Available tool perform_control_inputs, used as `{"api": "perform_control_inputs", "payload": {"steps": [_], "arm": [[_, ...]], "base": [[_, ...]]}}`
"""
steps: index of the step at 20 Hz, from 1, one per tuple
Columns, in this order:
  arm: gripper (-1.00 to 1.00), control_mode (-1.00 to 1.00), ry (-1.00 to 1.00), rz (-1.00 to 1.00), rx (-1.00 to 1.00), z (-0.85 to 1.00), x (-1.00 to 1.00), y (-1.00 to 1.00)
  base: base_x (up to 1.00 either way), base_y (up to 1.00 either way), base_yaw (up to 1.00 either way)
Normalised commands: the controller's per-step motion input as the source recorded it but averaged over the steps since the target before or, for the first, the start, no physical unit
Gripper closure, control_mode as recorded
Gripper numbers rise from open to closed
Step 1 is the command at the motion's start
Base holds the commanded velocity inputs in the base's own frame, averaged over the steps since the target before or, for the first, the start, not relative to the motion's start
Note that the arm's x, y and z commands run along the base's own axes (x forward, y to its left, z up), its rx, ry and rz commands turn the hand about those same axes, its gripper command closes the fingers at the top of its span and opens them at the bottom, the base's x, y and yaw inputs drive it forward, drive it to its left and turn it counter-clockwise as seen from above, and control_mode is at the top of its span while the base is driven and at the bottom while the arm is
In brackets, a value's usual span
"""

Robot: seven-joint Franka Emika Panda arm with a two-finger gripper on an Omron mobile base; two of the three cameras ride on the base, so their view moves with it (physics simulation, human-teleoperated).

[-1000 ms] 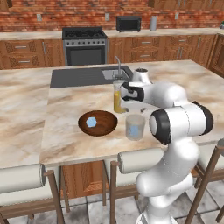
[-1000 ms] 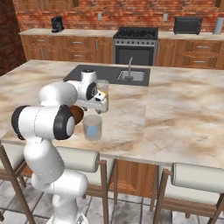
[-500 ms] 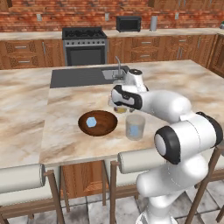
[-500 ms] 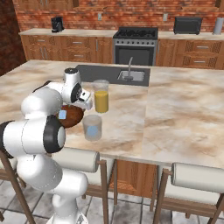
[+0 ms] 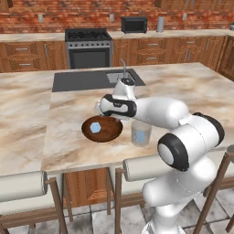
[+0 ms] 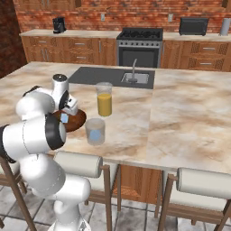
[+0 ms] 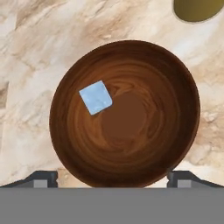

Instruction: There are two ice cubes in the ice bowl. Place both ice cubes in the glass cup.

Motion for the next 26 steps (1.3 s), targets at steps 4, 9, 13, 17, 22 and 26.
{"api": "perform_control_inputs", "payload": {"steps": [4, 9, 13, 17, 22, 26], "arm": [[-1.00, -1.00, 0.00, 0.00, -0.10, -0.14, 0.31, 0.26], [-1.00, -1.00, 0.00, 0.00, -0.05, -0.20, 0.34, 0.10], [-1.00, -1.00, 0.00, 0.00, 0.00, -0.27, 0.28, 0.09], [-1.00, -1.00, 0.00, 0.00, 0.00, -0.37, 0.16, 0.12], [-1.00, -1.00, 0.00, 0.00, 0.00, -0.21, 0.16, 0.04], [-1.00, -1.00, 0.00, 0.00, -0.02, -0.23, 0.18, 0.06]], "base": [[0.00, 0.00, 0.00], [0.00, 0.00, 0.00], [0.00, 0.00, 0.00], [0.00, 0.00, 0.00], [0.00, 0.00, 0.00], [0.00, 0.00, 0.00]]}}
